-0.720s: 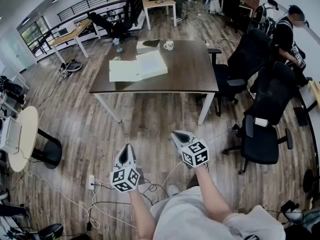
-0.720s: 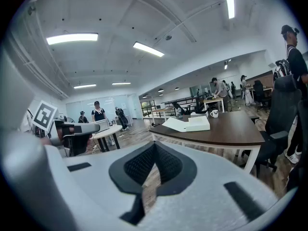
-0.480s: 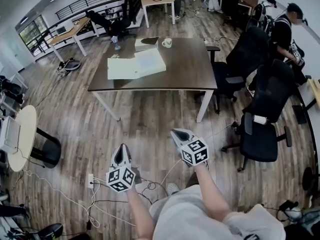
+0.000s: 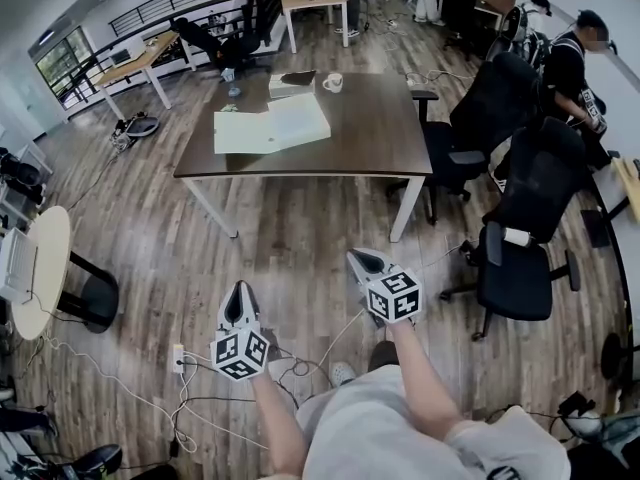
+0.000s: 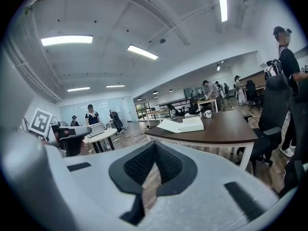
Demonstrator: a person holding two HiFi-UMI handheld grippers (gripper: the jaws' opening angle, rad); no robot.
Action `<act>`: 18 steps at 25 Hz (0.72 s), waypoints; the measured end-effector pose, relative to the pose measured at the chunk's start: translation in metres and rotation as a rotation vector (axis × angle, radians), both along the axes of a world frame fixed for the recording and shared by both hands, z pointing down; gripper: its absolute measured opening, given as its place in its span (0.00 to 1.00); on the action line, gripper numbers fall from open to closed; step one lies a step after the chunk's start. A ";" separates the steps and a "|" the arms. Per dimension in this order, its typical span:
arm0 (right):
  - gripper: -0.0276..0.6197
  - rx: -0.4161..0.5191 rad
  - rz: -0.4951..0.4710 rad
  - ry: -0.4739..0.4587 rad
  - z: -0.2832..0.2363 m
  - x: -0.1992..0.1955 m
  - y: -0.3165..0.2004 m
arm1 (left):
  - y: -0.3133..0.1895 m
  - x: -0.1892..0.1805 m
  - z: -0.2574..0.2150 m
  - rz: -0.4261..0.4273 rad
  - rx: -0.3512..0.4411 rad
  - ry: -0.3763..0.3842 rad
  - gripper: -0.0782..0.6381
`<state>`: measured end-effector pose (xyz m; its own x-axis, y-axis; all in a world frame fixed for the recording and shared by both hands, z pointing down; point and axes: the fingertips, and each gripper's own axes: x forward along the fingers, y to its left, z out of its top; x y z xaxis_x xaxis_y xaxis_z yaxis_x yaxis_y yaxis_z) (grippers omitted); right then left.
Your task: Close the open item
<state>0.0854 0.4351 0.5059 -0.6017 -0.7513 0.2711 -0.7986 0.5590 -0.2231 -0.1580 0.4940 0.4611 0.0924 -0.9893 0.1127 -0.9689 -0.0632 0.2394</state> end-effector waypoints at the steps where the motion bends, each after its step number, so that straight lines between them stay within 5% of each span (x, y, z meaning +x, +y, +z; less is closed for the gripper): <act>1: 0.05 0.002 0.004 -0.001 0.000 0.001 0.000 | 0.000 -0.002 0.000 -0.001 0.001 0.004 0.12; 8: 0.20 -0.001 -0.016 -0.003 0.000 -0.003 0.006 | -0.002 -0.006 0.006 0.029 -0.027 0.004 0.14; 11: 0.26 -0.008 -0.014 -0.010 0.004 0.000 0.005 | -0.005 -0.001 0.012 0.061 -0.041 0.003 0.27; 18: 0.31 -0.020 -0.010 -0.008 0.002 0.010 -0.013 | -0.028 0.001 0.006 0.073 -0.035 -0.015 0.40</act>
